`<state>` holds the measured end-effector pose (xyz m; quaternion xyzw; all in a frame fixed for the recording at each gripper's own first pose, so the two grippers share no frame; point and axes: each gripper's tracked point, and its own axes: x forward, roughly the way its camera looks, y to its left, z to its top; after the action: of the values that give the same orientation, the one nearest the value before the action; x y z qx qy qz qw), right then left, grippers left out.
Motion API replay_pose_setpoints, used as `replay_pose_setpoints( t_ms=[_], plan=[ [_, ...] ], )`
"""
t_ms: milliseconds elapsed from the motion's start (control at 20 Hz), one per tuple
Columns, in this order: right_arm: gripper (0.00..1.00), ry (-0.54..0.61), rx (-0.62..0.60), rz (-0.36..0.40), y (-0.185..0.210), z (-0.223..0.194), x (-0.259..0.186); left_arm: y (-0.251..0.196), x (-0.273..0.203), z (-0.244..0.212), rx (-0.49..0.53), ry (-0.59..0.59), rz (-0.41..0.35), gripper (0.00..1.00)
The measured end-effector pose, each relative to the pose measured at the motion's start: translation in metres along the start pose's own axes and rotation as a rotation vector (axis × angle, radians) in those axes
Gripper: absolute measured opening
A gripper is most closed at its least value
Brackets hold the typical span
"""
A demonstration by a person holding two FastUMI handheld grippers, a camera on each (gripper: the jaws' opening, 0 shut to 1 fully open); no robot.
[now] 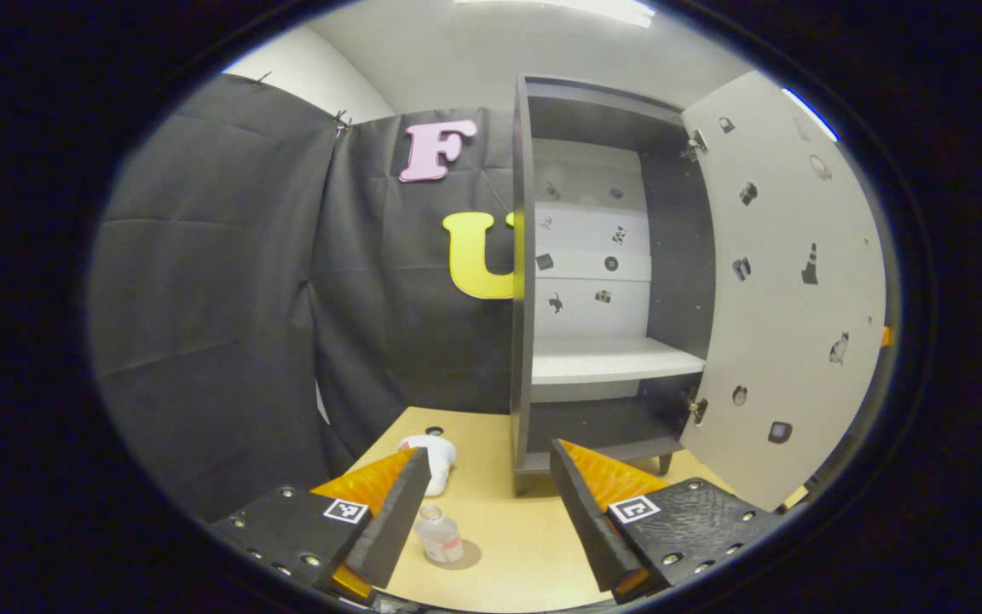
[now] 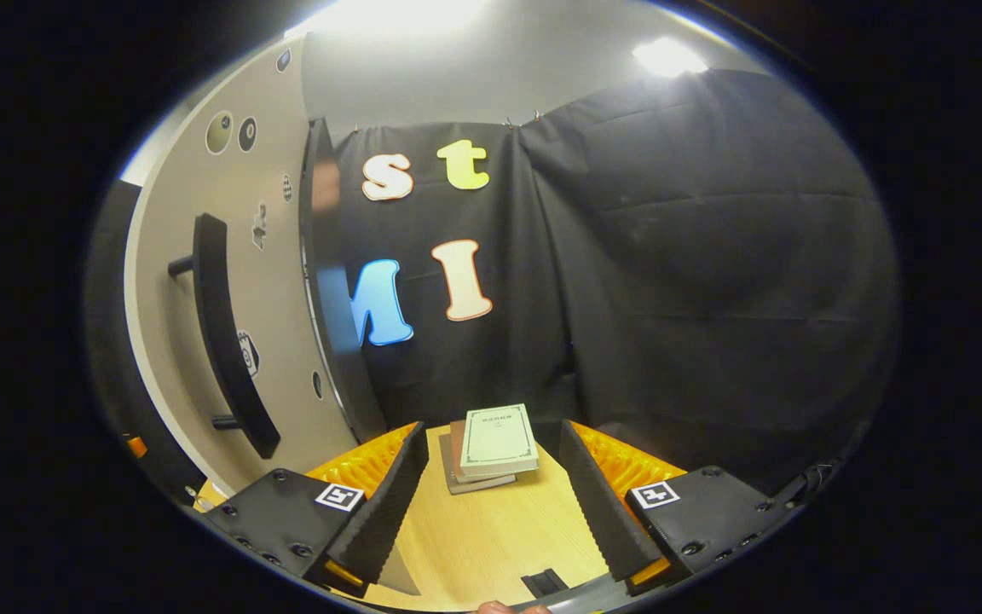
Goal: Open the cabinet door with the right hand, grasp the bottle in the cabinet with the left hand and place it on the coaster, then close the cabinet door with the right hand.
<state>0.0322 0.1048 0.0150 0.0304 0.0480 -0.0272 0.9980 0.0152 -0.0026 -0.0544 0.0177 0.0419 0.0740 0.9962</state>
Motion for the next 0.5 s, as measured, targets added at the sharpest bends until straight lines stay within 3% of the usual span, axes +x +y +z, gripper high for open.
replay_pose_setpoints(
  t_ms=[100, 150, 250, 300, 350, 500],
  plan=[
    [0.93, -0.031, 0.001, 0.051, 0.008, 0.017, 0.000, -0.009, -0.006, 0.017, -0.029, 0.014, 0.001, 0.87],
    [0.98, -0.045, 0.000, 0.076, 0.012, 0.026, 0.001, -0.011, -0.008, 0.021, -0.042, 0.025, 0.009, 0.85],
    [0.98, -0.066, -0.008, 0.130, 0.020, 0.041, 0.000, -0.014, -0.018, 0.033, -0.062, 0.032, 0.029, 0.85],
    [0.93, -0.073, -0.016, 0.166, 0.026, 0.048, -0.001, -0.015, -0.022, 0.039, -0.062, 0.026, 0.041, 0.87],
    [0.98, -0.074, -0.028, 0.201, 0.033, 0.053, -0.002, -0.017, -0.027, 0.045, -0.052, 0.022, 0.057, 0.87],
    [0.98, -0.058, -0.080, 0.314, 0.051, 0.055, -0.005, -0.017, -0.044, 0.055, 0.019, 0.029, 0.135, 0.84]
  ],
)
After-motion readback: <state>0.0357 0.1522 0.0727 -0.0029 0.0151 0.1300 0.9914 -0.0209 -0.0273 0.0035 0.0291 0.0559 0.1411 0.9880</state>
